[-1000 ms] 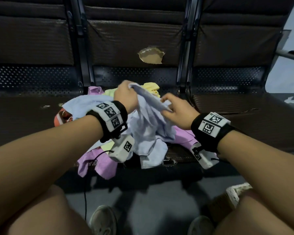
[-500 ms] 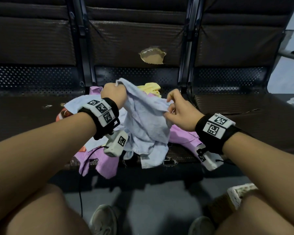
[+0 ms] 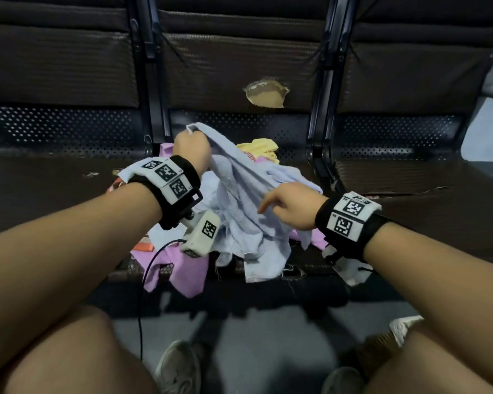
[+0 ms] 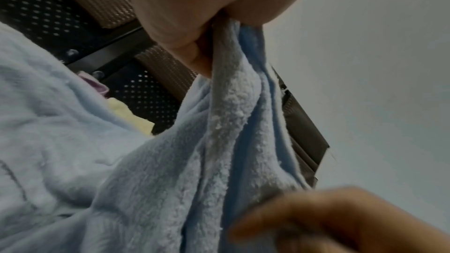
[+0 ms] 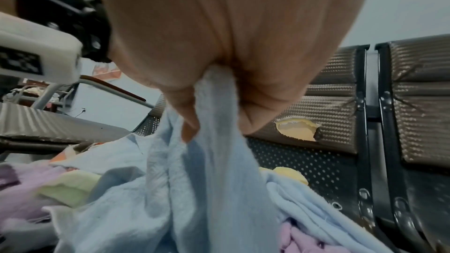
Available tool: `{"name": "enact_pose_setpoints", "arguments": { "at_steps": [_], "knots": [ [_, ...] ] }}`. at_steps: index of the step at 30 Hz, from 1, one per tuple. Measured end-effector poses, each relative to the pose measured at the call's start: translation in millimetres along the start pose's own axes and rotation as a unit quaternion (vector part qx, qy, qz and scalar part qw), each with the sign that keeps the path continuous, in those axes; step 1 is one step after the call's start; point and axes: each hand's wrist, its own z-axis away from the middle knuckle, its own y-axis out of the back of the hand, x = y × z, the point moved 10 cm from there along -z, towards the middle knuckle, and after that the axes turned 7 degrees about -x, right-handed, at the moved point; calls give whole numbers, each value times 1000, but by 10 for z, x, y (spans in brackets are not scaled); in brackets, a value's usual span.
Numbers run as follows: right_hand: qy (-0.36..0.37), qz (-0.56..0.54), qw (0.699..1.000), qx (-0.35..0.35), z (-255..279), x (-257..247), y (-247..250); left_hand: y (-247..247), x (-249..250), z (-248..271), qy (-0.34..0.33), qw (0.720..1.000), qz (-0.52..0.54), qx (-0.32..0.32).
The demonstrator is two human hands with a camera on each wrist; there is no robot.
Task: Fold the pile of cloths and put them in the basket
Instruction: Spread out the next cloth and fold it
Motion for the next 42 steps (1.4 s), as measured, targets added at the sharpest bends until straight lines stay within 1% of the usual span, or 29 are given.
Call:
{"name": "enact_pose_setpoints", "arguments": {
  "at_steps": [2,4,5,7,8,10,11,13,15,16,18,20,22,23,25,27,29,30,31,32,33,35,36,37,39,40,42],
  "knots": [
    [-17,-8,999,50,-37,26,84,-109,131,131,-36,999,-4,-23],
    [-5,-24,996,90,-77,-23,141,-228,237,249,-70,996,-12,-53],
    [4,-37,994,103,-95,-52,153,-294,255,305,-73,995,-2,-75],
    [4,-66,992,112,-113,-104,149,-428,265,386,-63,990,28,-125],
    [-11,-72,992,105,-131,-103,125,-471,247,385,-49,988,51,-138],
    [-43,-54,993,94,-152,-88,84,-523,201,414,-8,983,120,-140],
    [-57,-50,992,101,-154,-65,91,-538,203,439,1,980,145,-139],
    [-89,-72,983,141,-138,19,176,-577,278,506,-16,972,179,-154],
    [-121,-108,971,177,-99,158,278,-618,338,548,-36,970,175,-164],
    [-130,-116,968,181,-88,215,304,-642,354,561,-39,970,173,-167],
    [-127,-104,971,172,-80,268,325,-691,355,546,-35,968,188,-165],
    [-89,-82,978,169,-84,228,291,-697,311,496,-24,969,197,-146],
    [-59,-49,985,156,-102,203,208,-638,282,394,-34,976,177,-121],
    [-60,-33,989,134,-108,229,138,-575,270,331,-42,980,165,-105],
    [-78,-15,995,60,-112,349,-32,-431,228,197,-48,985,148,-78],
    [-99,5,995,-9,-84,495,-188,-310,149,86,-42,987,142,-64],
    [-118,30,991,-48,-17,615,-288,-213,56,13,-31,988,140,-52],
    [-125,30,990,-51,20,669,-294,-165,12,-20,-28,989,134,-47],
    [-134,20,990,-35,57,716,-247,-112,-33,-49,-24,991,123,-42],
    [-147,-7,989,3,96,778,-142,-44,-81,-79,-19,993,110,-33],
    [-162,-58,983,59,150,861,-2,44,-134,-105,-14,995,96,-19],
    [-177,-168,951,192,287,1020,308,234,-221,-130,-8,999,48,17],
    [-176,-194,932,251,356,1062,455,289,-231,-125,-11,1000,7,24],
    [-172,-197,919,294,406,1076,568,308,-222,-116,-18,999,-39,20],
    [-157,-180,912,334,460,1036,688,299,-181,-90,-33,993,-110,5],
    [-148,-166,916,333,471,1010,706,303,-160,-86,-42,990,-132,-1],
    [-123,-135,935,303,474,983,685,305,-120,-99,-61,987,-147,-19]
  ]
}}
